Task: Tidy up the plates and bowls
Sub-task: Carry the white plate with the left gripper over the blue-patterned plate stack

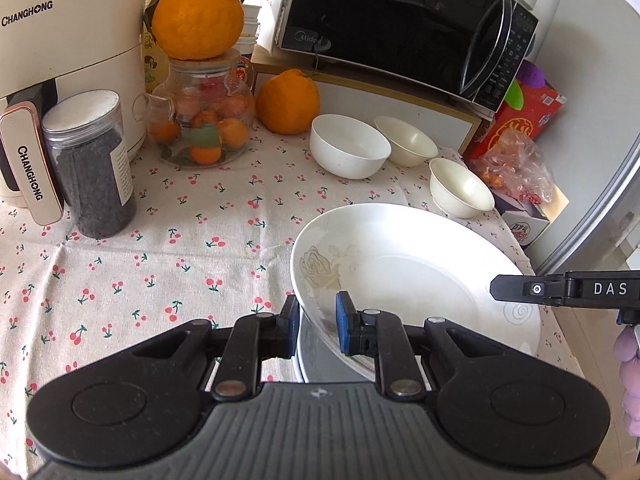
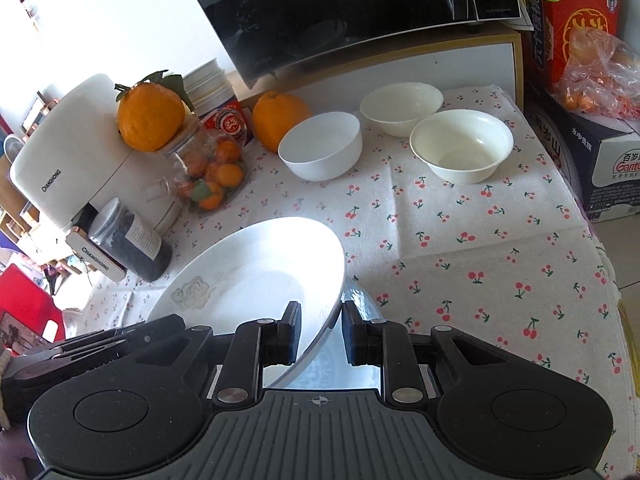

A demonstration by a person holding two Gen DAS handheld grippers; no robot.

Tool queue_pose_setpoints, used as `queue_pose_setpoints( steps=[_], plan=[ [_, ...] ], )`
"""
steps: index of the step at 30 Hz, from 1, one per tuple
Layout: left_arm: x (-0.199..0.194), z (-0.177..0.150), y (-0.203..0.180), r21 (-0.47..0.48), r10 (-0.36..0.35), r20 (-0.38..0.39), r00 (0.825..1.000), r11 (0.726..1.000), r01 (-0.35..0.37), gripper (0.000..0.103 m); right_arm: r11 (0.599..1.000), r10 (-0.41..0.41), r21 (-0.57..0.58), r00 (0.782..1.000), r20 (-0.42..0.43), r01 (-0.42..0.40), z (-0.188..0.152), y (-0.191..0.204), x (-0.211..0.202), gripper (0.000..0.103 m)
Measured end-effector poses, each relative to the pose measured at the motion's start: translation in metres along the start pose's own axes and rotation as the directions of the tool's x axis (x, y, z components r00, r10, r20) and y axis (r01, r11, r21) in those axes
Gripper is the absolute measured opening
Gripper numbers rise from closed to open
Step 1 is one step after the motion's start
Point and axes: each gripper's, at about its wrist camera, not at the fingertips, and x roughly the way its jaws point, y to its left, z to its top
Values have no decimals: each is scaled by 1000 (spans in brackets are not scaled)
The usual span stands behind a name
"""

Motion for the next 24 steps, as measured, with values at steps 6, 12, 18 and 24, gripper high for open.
queue_pose_setpoints(
  steps=[6, 12, 18, 24],
  plan=[
    [4, -7, -10, 42, -3, -24, 1000, 999, 4, 17, 1000, -25, 1, 999, -34, 25, -10, -10, 0, 22],
    [6, -10, -14, 60, -2, -34, 999, 998, 4, 17, 999, -43, -3, 998, -52, 43, -15, -15, 0, 22],
    [5, -13, -17, 87, 10, -38, 999, 996, -6, 16, 998, -57, -15, 995, -79, 56, -18, -14, -1, 22],
    [6, -16, -18, 112, 29, -47, 998, 993, -24, 16, 997, -72, -35, 991, -113, 69, -24, -11, 2, 22]
  ],
)
